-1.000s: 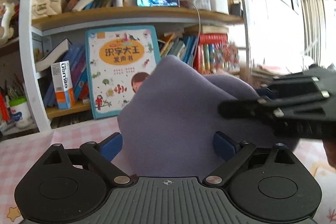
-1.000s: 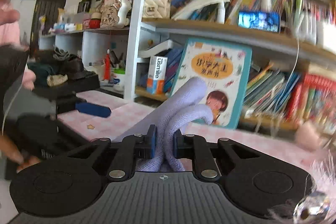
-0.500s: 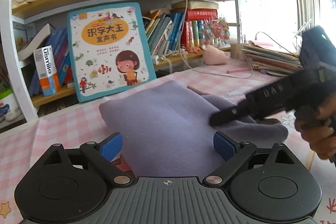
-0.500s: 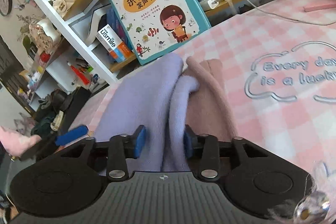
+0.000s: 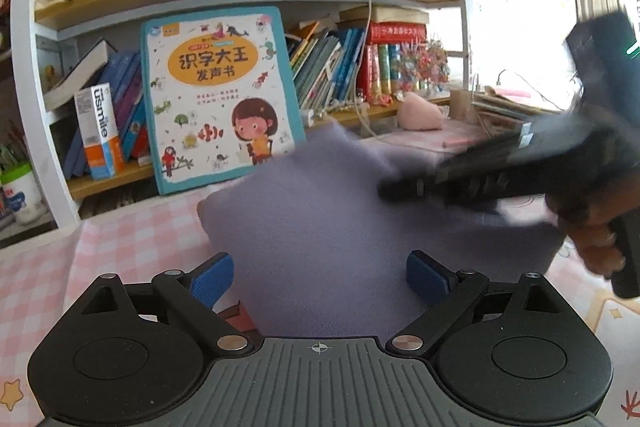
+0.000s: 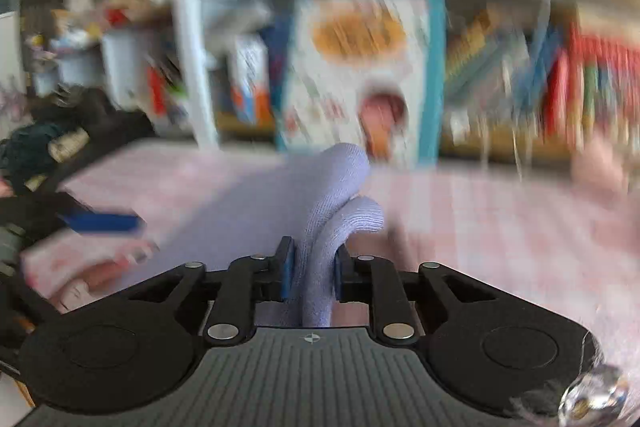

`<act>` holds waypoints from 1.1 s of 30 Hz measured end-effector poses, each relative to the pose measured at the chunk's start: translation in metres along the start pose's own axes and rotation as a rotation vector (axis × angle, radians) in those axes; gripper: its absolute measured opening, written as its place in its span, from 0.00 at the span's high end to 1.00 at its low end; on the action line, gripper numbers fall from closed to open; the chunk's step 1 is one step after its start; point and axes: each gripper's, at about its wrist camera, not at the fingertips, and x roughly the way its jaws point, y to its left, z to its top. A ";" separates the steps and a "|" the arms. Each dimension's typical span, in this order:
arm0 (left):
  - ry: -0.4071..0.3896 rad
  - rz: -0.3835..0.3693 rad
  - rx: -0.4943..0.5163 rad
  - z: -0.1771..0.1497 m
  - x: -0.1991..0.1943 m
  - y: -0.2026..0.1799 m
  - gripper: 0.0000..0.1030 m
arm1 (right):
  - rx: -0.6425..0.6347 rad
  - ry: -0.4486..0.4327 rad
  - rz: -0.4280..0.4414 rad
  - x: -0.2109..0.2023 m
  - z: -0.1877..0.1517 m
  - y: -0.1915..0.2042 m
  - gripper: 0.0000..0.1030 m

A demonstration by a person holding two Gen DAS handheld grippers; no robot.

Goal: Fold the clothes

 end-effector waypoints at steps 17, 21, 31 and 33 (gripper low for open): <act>0.141 -0.146 -0.418 -0.010 0.027 0.060 0.07 | 0.405 0.149 0.056 -0.026 -0.025 -0.065 0.36; 0.174 -0.210 -0.548 -0.019 0.041 0.072 0.08 | 0.381 0.149 0.055 -0.025 -0.026 -0.056 0.47; 0.188 -0.229 -0.461 -0.012 0.025 0.055 0.29 | 0.210 0.098 -0.022 -0.042 -0.027 -0.009 0.79; 0.190 -0.220 -0.420 -0.012 0.010 0.049 0.29 | 0.201 0.103 -0.001 -0.051 -0.029 0.000 0.79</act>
